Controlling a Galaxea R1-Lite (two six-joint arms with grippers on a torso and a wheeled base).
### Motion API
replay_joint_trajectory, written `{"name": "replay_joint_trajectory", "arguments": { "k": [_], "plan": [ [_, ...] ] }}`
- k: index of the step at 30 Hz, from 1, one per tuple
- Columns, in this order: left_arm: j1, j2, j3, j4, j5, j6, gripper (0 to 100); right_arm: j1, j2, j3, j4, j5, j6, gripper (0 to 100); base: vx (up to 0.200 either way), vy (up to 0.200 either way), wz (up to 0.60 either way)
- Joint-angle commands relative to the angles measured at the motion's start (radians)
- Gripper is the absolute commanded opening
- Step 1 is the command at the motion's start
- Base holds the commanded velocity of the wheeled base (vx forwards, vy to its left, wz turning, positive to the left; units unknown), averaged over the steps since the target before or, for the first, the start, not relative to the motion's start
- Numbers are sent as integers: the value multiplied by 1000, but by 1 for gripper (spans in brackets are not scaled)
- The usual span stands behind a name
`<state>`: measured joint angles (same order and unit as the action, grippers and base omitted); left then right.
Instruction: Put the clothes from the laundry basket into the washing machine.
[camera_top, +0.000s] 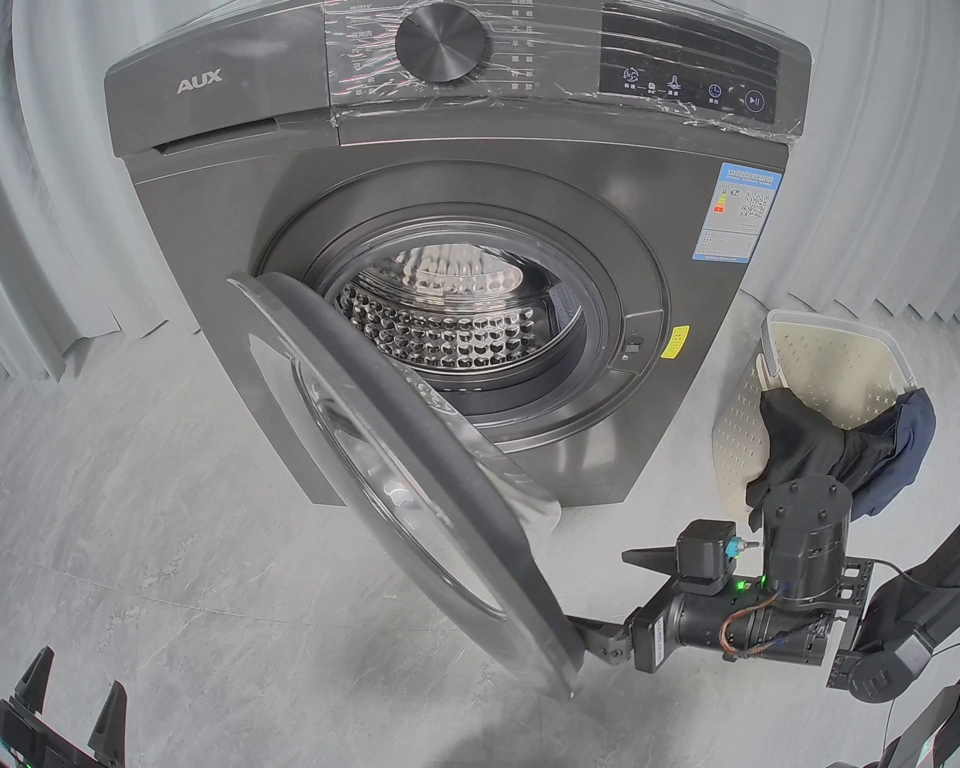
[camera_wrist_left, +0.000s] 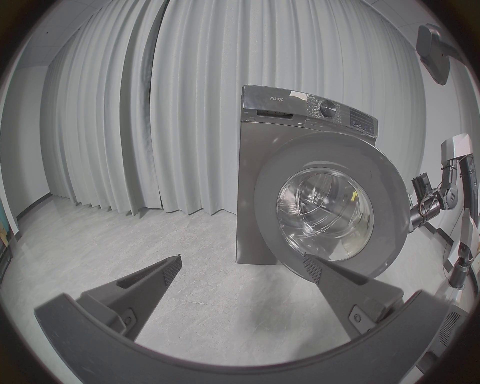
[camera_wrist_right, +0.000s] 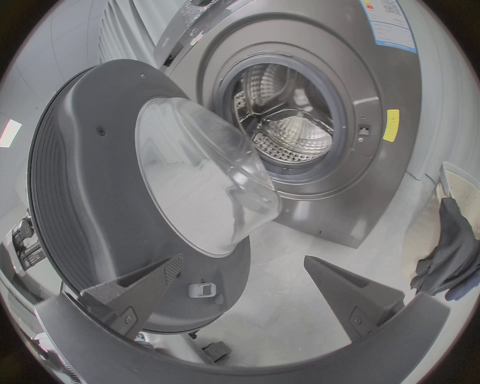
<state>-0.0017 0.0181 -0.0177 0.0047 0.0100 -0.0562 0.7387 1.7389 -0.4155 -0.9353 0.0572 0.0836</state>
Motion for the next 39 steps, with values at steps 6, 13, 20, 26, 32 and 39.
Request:
{"name": "replay_joint_trajectory", "arguments": {
  "k": [6,13,20,26,32,39],
  "plan": [
    [0,-12,15,0,1,-1,100,-16,14,11,-100,29,-8,100,0,0,0],
    [0,-12,16,0,1,-1,100,-147,111,-135,-91,-40,-10,100,0,0,0],
    [0,-12,16,0,1,-1,100,-171,274,-292,-91,-46,-10,100,0,0,0],
    [0,-12,15,0,1,-1,100,-147,333,-338,-88,-46,-13,100,0,0,0],
    [0,-12,16,0,1,-1,100,-87,330,-341,-88,-46,-13,100,0,0,0],
    [0,-12,16,0,1,-1,100,-59,310,-319,-97,-45,-12,100,0,0,0]
  ]
}}
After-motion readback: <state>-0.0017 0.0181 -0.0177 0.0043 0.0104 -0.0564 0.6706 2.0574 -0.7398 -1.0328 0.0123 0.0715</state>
